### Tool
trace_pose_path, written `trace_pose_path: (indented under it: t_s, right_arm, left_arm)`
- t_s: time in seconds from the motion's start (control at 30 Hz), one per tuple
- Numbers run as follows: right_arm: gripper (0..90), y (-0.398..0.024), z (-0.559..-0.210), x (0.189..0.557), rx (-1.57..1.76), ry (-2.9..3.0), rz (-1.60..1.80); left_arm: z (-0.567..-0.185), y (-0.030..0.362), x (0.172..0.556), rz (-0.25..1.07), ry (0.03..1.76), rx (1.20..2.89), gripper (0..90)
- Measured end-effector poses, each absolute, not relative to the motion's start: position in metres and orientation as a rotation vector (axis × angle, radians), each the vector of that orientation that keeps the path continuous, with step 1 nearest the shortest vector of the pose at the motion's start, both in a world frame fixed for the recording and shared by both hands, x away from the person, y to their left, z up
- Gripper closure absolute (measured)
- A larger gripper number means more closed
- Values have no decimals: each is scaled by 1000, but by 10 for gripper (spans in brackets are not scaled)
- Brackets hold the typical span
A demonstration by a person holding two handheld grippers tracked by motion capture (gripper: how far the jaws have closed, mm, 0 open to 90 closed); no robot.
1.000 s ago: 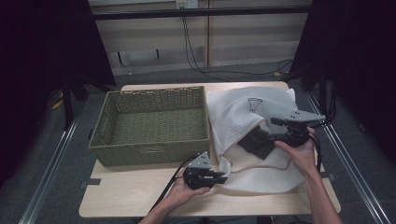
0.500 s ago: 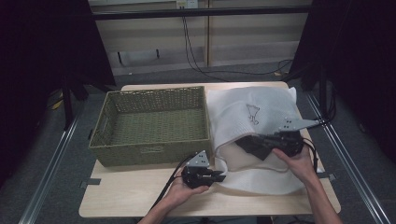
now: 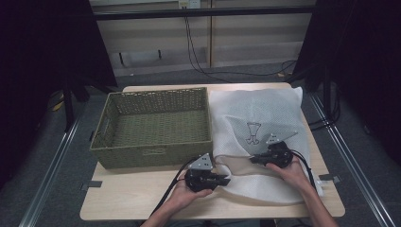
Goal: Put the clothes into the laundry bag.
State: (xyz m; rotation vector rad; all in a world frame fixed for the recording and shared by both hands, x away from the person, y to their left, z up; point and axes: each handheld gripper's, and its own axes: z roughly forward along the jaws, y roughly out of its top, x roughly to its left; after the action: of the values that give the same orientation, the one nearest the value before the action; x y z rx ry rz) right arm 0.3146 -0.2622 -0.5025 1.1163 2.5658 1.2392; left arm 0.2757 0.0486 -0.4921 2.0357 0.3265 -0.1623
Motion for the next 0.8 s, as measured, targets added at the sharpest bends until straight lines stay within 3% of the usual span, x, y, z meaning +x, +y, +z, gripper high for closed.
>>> trace_pose_path:
  t_s: [0.5, 0.8]
  right_arm:
    - [897, -274, -502, 363, 1281, 2296, 1058]
    - [896, -277, -502, 361, 1293, 2240, 1089]
  left_arm:
    - [-484, 42, 264, -164, 249, 2041, 868]
    - [-486, 42, 266, -166, 274, 2041, 842]
